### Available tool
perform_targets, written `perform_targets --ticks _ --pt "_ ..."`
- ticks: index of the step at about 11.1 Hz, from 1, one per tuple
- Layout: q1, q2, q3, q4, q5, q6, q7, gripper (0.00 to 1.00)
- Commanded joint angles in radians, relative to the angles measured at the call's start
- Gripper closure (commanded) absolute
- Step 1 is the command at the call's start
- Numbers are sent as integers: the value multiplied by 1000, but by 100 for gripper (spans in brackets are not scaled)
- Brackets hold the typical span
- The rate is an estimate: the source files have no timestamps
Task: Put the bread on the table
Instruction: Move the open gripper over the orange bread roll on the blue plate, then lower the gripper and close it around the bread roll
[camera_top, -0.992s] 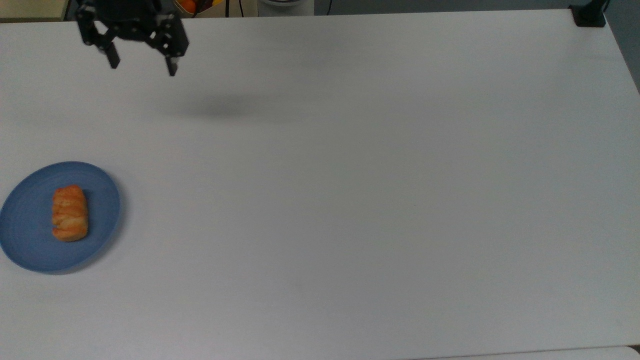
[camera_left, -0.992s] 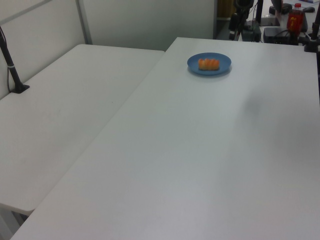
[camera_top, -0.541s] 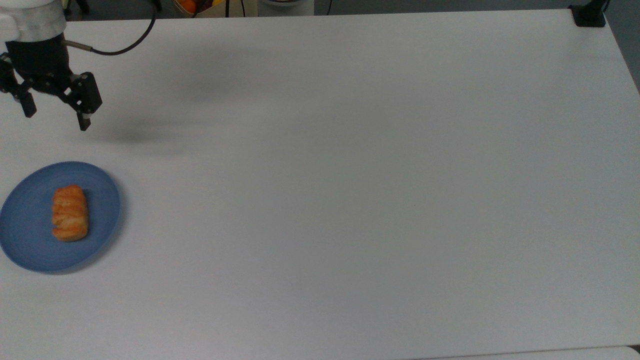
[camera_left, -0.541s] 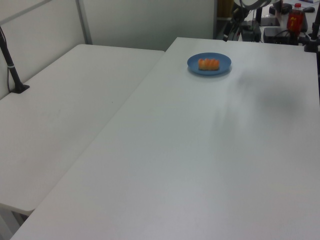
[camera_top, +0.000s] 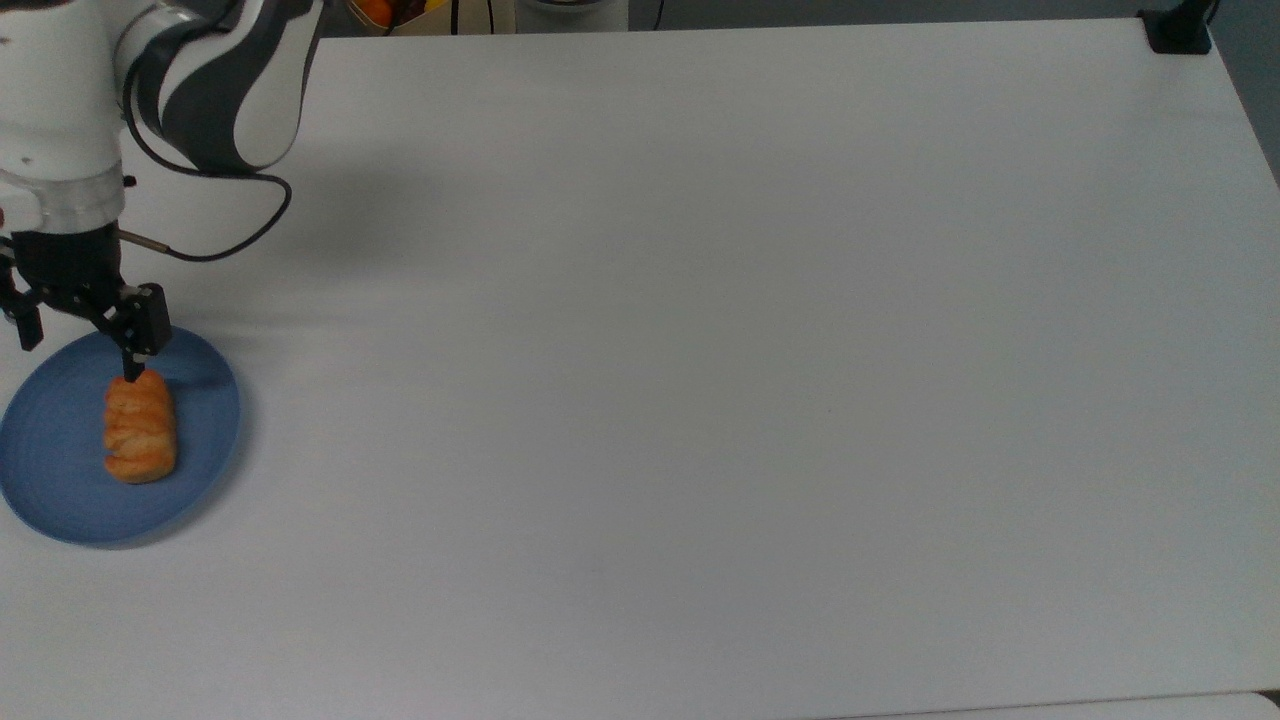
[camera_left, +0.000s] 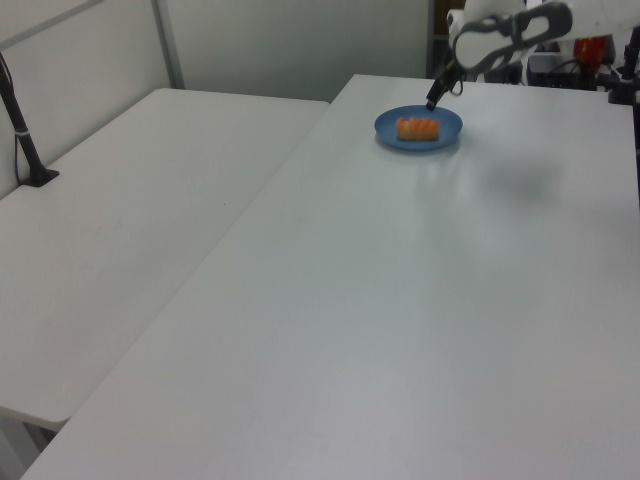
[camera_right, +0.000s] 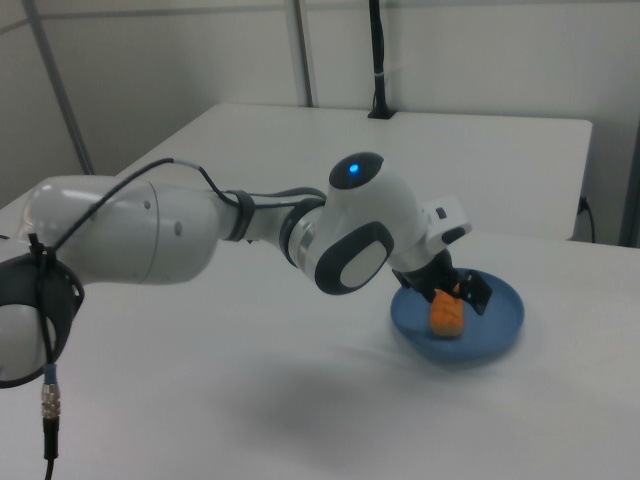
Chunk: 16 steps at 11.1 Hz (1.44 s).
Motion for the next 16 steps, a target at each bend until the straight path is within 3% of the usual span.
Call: perform_targets --ticks 1,11,15,16 --pt "-3 65 34 58 30 28 -33 0" --pt "6 123 55 73 25 111 -139 0" --pt "6 152 54 73 24 160 -141 20" --pt "6 163 54 73 24 175 -141 29"
